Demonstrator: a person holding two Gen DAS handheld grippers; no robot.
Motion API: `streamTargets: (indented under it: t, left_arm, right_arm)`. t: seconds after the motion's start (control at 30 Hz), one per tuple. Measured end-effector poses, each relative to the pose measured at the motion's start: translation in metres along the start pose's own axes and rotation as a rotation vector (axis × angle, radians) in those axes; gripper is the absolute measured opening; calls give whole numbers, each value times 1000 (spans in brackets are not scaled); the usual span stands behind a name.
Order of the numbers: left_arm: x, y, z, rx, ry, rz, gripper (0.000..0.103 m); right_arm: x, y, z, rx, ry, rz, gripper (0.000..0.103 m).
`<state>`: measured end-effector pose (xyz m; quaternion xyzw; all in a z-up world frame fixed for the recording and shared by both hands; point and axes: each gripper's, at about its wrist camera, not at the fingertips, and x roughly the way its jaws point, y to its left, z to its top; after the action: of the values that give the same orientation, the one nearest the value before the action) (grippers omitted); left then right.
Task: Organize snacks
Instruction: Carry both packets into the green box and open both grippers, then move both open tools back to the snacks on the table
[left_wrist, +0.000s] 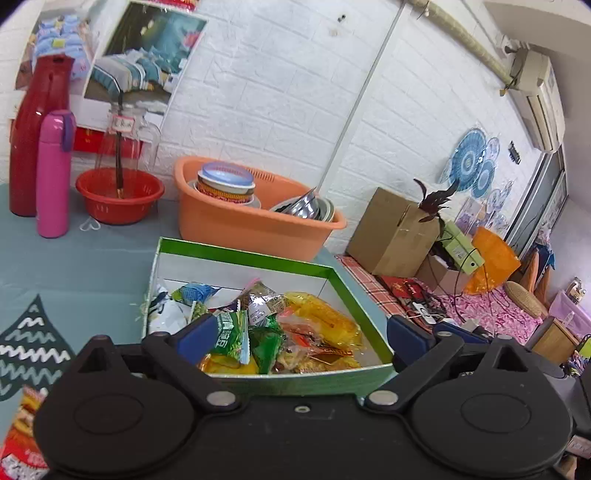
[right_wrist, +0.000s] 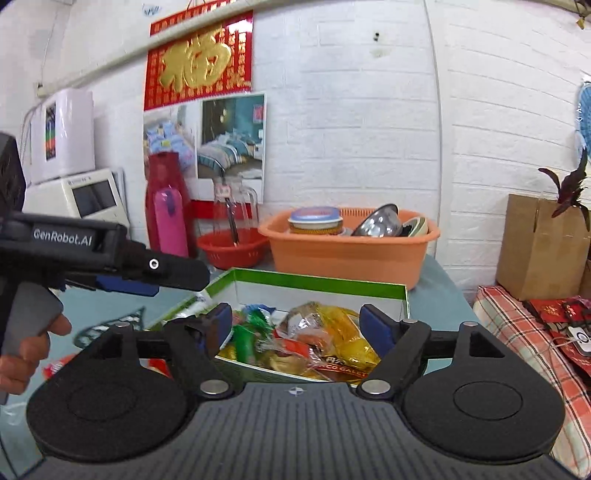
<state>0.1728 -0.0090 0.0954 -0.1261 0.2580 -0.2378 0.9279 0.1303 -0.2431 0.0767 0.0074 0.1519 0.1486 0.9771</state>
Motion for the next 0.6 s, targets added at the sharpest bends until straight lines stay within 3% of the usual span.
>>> streamTargets:
  t: [0.13,0.3,0.4,0.6]
  left_arm:
    - [-36,-7,-4,51,-23,42,103]
    - [-67,6,-11,61,-40,81,103]
    - [-65,24,-19,45,-25,137,103]
    - [-25,68,-42,34,87,197,103]
  right_arm:
    - [-33,13,9,3,3,24,103]
    - [-60,23,10,86,13,124,103]
    - [-63,35,3,97,35,173,103]
    - [-52,62,-26,25,104,185,103]
